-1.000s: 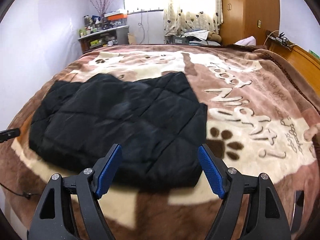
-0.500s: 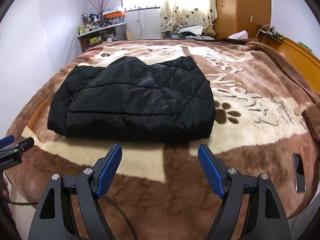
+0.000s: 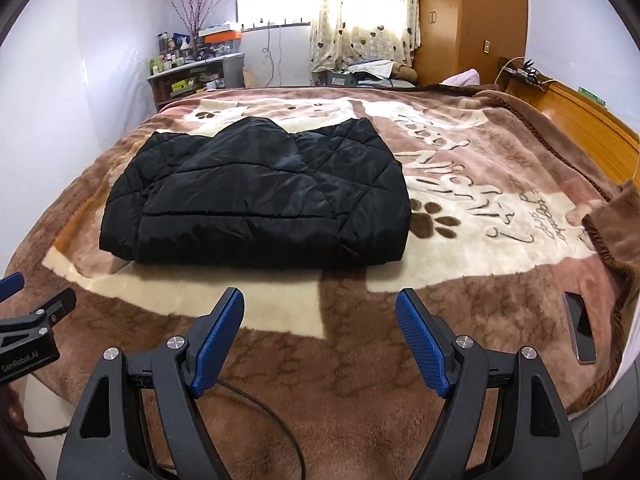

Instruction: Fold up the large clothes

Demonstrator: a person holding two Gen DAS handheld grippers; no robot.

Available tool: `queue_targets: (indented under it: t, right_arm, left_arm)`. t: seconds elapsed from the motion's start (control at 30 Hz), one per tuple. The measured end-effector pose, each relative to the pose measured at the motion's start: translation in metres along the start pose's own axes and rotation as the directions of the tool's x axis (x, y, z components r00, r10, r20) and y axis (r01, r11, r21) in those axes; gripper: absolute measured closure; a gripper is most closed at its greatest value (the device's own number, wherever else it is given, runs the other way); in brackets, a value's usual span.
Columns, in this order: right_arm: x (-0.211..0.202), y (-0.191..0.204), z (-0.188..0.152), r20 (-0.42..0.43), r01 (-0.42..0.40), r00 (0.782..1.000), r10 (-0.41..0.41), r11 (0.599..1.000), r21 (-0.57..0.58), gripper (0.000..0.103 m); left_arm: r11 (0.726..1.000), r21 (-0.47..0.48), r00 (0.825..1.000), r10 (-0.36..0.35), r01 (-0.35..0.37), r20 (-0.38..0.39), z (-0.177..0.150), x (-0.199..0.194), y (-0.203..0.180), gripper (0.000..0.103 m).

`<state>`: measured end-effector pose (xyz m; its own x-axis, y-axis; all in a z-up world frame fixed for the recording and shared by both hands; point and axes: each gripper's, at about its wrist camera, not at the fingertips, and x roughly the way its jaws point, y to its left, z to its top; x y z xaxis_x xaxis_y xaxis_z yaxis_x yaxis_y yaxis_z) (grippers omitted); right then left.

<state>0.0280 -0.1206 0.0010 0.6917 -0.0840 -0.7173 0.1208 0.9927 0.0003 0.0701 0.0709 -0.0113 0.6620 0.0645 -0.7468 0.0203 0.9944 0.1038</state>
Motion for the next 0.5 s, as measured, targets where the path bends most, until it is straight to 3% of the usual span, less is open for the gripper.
queue_targets:
  t: [0.1, 0.33, 0.5]
  right_arm:
    - [-0.0015, -0.0014, -0.0034, -0.003, 0.004, 1.0, -0.004, 1.0, 0.001, 0.025]
    - [-0.0031, -0.001, -0.0072, -0.011, 0.001, 1.0, -0.001, 1.0, 0.005, 0.025]
    - [-0.0032, 0.0015, -0.0091, -0.017, -0.006, 1.0, 0.006, 1.0, 0.002, 0.025]
  left_arm:
    - [0.998, -0.031, 0.998, -0.056, 0.056, -0.011, -0.0028, -0.0013, 0.0008, 0.002]
    - [0.992, -0.081, 0.995, -0.102, 0.1, -0.019, -0.0061, -0.0039, 0.003, 0.002]
    - [0.994, -0.08, 0.997, -0.077, 0.076, -0.015, -0.0074, -0.0057, 0.0026, 0.002]
